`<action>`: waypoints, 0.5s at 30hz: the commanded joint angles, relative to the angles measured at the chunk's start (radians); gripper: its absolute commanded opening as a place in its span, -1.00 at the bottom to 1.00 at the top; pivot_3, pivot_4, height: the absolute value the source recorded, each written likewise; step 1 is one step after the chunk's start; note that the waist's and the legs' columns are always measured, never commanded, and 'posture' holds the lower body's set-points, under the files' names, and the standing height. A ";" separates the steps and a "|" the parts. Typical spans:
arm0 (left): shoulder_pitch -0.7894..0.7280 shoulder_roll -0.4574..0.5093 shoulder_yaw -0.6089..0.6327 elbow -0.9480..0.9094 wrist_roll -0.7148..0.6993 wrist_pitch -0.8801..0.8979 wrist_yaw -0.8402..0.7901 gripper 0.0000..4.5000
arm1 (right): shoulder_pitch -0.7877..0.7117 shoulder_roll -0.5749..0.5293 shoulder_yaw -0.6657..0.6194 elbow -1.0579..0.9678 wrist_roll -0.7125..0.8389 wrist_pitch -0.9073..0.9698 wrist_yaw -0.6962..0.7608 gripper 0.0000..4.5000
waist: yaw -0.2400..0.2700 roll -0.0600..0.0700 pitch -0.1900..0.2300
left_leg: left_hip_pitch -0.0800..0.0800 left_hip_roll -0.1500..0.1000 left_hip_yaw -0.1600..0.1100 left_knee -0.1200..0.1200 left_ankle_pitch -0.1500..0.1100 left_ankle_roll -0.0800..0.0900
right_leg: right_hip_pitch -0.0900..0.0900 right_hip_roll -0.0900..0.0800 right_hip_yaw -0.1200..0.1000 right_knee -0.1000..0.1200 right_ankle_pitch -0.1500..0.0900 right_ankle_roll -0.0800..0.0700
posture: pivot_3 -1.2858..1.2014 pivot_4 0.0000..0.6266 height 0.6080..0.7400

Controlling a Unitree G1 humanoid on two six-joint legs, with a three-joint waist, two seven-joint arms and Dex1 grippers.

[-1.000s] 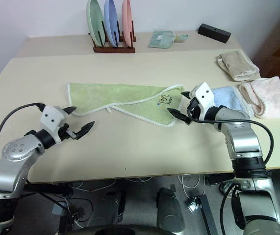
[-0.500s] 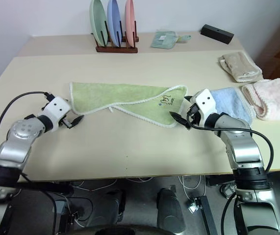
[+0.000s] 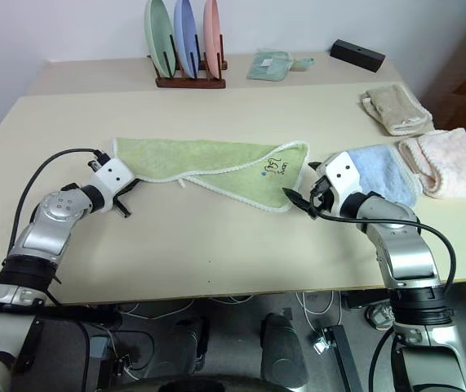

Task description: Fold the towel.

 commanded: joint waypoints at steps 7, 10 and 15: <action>0.191 0.089 0.151 -0.288 -0.120 0.005 -0.088 -0.98 | -0.286 -0.074 0.152 0.315 -0.273 -0.281 -0.013 1.00 | -0.014 0.000 0.000 | 0.000 0.000 0.002 -0.001 0.000 0.000 | -0.002 0.000 0.001 0.000 0.000 0.000 | 0.03 -0.52 1.00; 0.277 0.106 0.204 -0.380 -0.172 0.040 -0.115 -0.98 | -0.394 -0.068 0.208 0.503 -0.354 -0.422 -0.019 1.00 | -0.012 0.000 0.000 | 0.000 0.000 0.000 -0.002 0.000 0.000 | -0.002 0.000 0.001 0.000 0.000 0.000 | 0.03 -0.52 1.00; 0.404 0.129 0.273 -0.483 -0.227 0.085 -0.152 -0.98 | -0.591 -0.020 0.310 0.863 -0.476 -0.659 -0.053 1.00 | -0.027 0.000 0.000 | 0.000 0.000 0.002 -0.002 0.000 0.000 | -0.002 0.000 0.002 0.000 0.000 0.000 | 0.03 -0.52 1.00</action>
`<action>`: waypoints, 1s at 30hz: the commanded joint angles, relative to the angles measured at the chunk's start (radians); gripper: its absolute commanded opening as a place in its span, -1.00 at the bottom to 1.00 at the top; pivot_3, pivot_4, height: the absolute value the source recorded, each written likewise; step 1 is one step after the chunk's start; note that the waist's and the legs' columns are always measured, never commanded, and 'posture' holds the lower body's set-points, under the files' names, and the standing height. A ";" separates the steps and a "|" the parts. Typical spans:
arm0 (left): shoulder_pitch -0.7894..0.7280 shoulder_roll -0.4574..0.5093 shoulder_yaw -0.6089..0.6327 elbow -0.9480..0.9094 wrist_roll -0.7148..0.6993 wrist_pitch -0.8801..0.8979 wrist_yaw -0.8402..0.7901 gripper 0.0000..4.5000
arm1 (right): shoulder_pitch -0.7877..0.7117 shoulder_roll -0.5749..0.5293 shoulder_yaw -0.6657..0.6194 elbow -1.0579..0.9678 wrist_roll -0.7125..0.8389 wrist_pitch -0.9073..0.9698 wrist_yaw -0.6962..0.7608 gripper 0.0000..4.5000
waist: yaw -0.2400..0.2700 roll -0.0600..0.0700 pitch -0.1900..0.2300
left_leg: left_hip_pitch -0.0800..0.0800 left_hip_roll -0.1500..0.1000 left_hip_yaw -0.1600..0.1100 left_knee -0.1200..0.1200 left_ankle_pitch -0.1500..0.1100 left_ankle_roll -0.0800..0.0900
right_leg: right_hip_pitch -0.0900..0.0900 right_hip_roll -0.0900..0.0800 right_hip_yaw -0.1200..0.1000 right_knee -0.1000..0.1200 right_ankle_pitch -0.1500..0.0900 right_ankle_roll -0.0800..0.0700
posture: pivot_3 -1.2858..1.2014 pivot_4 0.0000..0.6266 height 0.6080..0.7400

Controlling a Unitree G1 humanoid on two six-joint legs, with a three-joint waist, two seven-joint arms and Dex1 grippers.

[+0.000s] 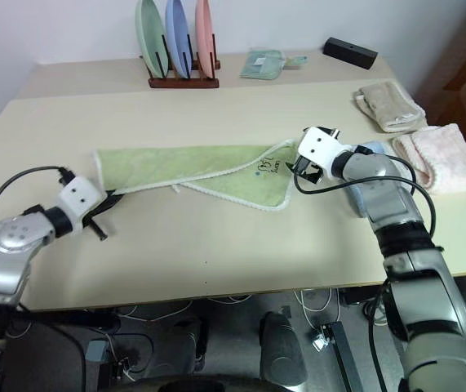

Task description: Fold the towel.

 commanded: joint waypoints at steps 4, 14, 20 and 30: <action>0.082 0.038 0.054 -0.082 -0.022 0.016 -0.032 -0.98 | -0.206 0.058 0.077 0.345 -0.131 -0.240 -0.077 1.00 | -0.002 0.000 0.000 | 0.000 0.000 0.000 0.000 0.000 0.000 | 0.000 0.000 0.000 0.001 0.000 0.000 | 0.03 -0.52 1.00; 0.119 0.023 0.050 -0.095 -0.025 0.015 -0.020 -0.98 | -0.385 0.125 0.221 0.605 -0.332 -0.386 -0.190 1.00 | -0.003 0.001 0.000 | 0.000 0.000 0.000 -0.001 0.000 0.000 | -0.002 0.000 0.001 0.001 0.000 0.000 | 0.03 -0.52 1.00; 0.139 0.017 0.054 -0.100 -0.027 0.010 -0.017 -1.00 | -0.390 0.138 0.249 0.638 -0.384 -0.401 -0.251 -0.01 | -0.003 0.001 0.000 | 0.000 0.000 0.000 -0.002 0.000 0.000 | -0.002 0.000 0.001 0.003 0.000 0.000 | 0.03 -0.52 1.00; 0.153 0.017 0.067 -0.092 -0.030 0.003 -0.014 -1.00 | -0.379 0.090 0.249 0.622 -0.431 -0.416 -0.395 -0.99 | -0.009 0.001 0.000 | 0.000 0.000 0.001 -0.002 0.000 -0.001 | -0.004 0.000 0.002 0.004 0.000 0.000 | 0.03 -0.52 1.00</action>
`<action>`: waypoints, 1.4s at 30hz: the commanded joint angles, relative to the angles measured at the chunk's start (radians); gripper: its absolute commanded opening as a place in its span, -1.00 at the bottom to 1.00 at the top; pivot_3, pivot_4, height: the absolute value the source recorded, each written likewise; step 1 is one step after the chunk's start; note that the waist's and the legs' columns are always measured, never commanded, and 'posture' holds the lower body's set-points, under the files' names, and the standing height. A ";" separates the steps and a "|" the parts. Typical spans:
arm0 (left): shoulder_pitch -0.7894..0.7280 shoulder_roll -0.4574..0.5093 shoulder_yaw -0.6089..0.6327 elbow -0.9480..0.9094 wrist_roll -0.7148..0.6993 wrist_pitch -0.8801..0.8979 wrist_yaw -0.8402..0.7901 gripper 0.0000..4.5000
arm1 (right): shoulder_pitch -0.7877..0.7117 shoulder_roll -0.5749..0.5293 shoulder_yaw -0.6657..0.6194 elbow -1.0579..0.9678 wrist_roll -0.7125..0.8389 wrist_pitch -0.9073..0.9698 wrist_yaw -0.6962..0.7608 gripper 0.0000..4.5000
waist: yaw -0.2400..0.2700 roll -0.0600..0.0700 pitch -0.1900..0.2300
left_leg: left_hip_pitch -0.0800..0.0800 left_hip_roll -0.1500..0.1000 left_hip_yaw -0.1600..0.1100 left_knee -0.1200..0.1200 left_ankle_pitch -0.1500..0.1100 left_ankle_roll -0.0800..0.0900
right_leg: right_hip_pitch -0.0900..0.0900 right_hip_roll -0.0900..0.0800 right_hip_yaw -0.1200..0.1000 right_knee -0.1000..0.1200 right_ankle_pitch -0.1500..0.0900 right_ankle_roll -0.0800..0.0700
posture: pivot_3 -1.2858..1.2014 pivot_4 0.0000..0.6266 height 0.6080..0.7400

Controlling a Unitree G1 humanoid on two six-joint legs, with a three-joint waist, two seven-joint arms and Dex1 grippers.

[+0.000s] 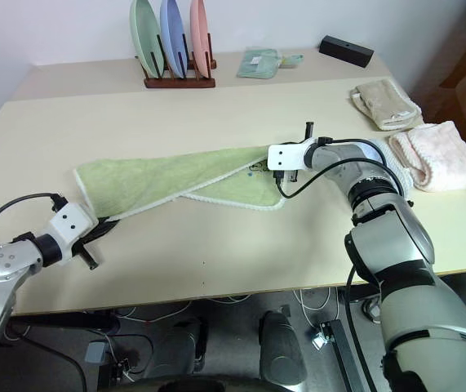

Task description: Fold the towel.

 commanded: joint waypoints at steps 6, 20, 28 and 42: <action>-0.040 0.006 0.026 0.017 -0.006 -0.031 -0.002 -1.00 | -0.019 -0.082 -0.026 -0.051 0.012 -0.055 -0.060 -0.99 | -0.004 0.000 0.000 | 0.000 0.000 0.000 0.000 0.000 0.000 | 0.000 0.000 0.000 0.000 0.000 0.000 | 0.03 -0.52 1.00; -1.010 -0.076 0.026 0.717 0.082 -0.196 0.333 -1.00 | -0.297 -0.225 -0.078 -0.108 0.002 0.006 -0.160 -0.99 | 0.006 -0.001 0.001 | -0.006 -0.001 0.000 0.004 0.002 -0.003 | -0.008 0.000 0.000 0.007 0.000 0.000 | 0.03 -0.52 1.00; -1.051 0.009 0.025 0.819 0.038 -0.287 0.153 -1.00 | -0.223 -0.277 -0.208 -0.273 0.240 -0.067 0.162 -0.99 | -0.024 -0.001 0.001 | -0.007 0.000 0.002 -0.004 0.002 -0.003 | -0.012 0.000 0.001 0.006 0.000 0.001 | 0.03 -0.52 1.00; -0.006 0.190 0.374 -0.096 -0.381 0.369 -0.223 -1.00 | 0.882 -0.634 -0.507 -1.565 0.917 0.732 0.796 -0.99 | 0.009 0.000 0.003 | -0.011 0.000 0.000 0.007 0.000 0.000 | -0.012 0.000 0.001 0.010 0.000 0.000 | 0.03 -0.52 1.00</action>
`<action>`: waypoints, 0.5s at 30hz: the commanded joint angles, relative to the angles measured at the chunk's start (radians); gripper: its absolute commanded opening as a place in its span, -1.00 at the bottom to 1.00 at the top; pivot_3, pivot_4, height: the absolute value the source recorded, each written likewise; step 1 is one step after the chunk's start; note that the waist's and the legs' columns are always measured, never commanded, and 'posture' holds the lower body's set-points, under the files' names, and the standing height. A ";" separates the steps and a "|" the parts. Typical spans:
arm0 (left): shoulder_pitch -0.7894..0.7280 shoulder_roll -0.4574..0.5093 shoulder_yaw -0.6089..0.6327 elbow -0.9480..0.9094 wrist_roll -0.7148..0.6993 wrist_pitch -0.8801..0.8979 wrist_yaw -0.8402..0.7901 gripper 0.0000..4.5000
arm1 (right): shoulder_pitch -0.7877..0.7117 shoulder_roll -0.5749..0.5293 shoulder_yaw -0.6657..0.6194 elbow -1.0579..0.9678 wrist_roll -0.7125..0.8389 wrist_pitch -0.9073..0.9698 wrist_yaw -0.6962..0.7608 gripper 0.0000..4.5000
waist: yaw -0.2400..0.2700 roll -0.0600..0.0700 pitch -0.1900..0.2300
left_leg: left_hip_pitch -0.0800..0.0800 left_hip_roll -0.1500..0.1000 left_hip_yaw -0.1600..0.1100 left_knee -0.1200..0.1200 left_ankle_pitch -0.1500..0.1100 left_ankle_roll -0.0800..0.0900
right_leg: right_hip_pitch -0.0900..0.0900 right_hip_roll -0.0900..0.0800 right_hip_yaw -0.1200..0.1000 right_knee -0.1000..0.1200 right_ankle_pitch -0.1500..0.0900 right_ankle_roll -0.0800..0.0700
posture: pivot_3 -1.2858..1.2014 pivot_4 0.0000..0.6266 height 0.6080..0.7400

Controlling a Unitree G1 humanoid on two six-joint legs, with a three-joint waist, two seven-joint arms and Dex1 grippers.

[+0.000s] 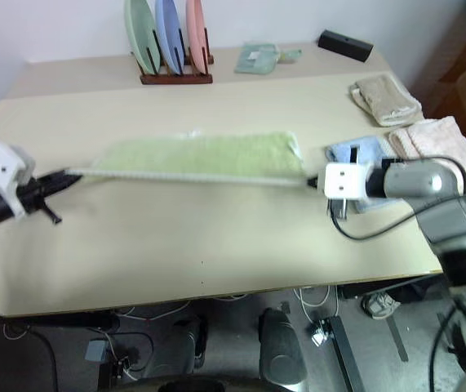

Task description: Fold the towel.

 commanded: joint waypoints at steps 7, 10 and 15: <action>0.155 0.058 0.075 -0.108 0.004 0.092 -0.031 -1.00 | 0.118 -0.065 -0.180 -0.241 0.113 0.258 0.014 -0.99 | 0.019 -0.003 -0.001 | 0.015 0.001 0.001 0.000 0.000 0.000 | 0.016 0.000 -0.001 -0.001 -0.009 -0.008 | 0.03 -0.52 1.00; 0.042 0.038 0.005 -0.016 0.049 0.051 0.009 -1.00 | 0.014 -0.015 -0.103 -0.131 0.024 0.197 -0.007 -0.99 | 0.021 -0.003 -0.001 | 0.014 0.001 0.001 0.000 0.000 0.000 | 0.015 0.000 -0.001 -0.002 -0.007 -0.010 | 0.03 -0.52 1.00; -0.139 0.007 -0.119 0.178 0.138 -0.048 0.042 -1.00 | -0.197 0.105 0.028 0.134 -0.126 0.062 -0.028 -0.99 | 0.012 -0.003 -0.001 | 0.012 0.001 0.001 -0.001 0.000 0.000 | 0.012 0.000 -0.001 -0.002 -0.004 -0.006 | 0.03 -0.52 1.00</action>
